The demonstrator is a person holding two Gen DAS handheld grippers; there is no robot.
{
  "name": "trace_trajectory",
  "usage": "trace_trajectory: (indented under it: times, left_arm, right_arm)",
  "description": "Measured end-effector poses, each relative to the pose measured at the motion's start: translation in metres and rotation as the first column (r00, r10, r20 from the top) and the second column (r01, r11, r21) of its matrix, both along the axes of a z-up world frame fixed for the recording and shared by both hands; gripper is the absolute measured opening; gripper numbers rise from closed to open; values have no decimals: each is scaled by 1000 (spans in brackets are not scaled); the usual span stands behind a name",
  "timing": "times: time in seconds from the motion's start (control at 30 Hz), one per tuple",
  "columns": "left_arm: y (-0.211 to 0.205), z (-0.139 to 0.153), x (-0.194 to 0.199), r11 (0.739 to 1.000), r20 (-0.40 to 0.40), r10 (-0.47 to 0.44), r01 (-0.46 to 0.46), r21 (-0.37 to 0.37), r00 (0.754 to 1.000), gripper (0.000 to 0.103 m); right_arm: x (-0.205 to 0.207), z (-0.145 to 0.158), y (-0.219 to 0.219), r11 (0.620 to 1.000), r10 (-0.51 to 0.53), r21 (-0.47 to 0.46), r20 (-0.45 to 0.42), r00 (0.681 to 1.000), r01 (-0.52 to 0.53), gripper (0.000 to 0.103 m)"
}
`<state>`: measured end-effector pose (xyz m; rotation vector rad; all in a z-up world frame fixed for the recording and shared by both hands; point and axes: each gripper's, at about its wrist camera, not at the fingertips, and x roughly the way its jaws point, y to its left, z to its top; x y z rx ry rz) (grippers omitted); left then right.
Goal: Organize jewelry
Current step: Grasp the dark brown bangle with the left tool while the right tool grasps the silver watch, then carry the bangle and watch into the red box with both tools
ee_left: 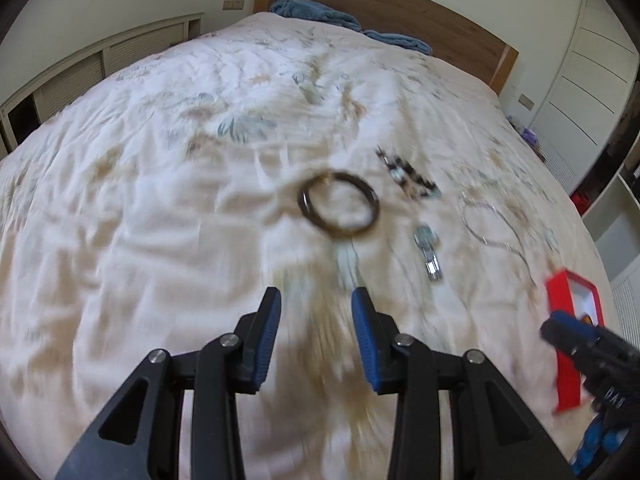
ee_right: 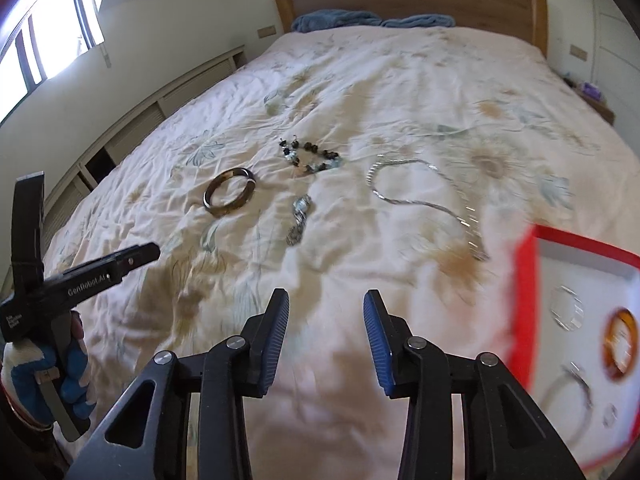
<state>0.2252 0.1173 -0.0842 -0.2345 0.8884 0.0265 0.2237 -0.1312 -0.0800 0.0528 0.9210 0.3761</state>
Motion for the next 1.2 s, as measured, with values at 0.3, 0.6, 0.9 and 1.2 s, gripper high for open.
trace_trajectory:
  times: [0.3, 0.6, 0.9, 1.2]
  left_arm:
    - [17, -25, 83, 1000, -9, 23, -23, -22, 1000, 35]
    - [14, -57, 113, 1000, -68, -14, 12, -24, 998, 33]
    - [5, -59, 120, 999, -83, -32, 34, 29, 996, 17]
    - [0, -31, 92, 998, -41, -22, 24, 62, 999, 8]
  right_arm:
    - [77, -39, 39, 999, 38, 29, -36, 999, -36, 39]
    - [124, -69, 59, 999, 34, 40, -62, 997, -31, 37]
    - [123, -76, 76, 996, 89, 3, -64, 994, -89, 17]
    - [89, -54, 56, 994, 87, 78, -64, 994, -82, 11]
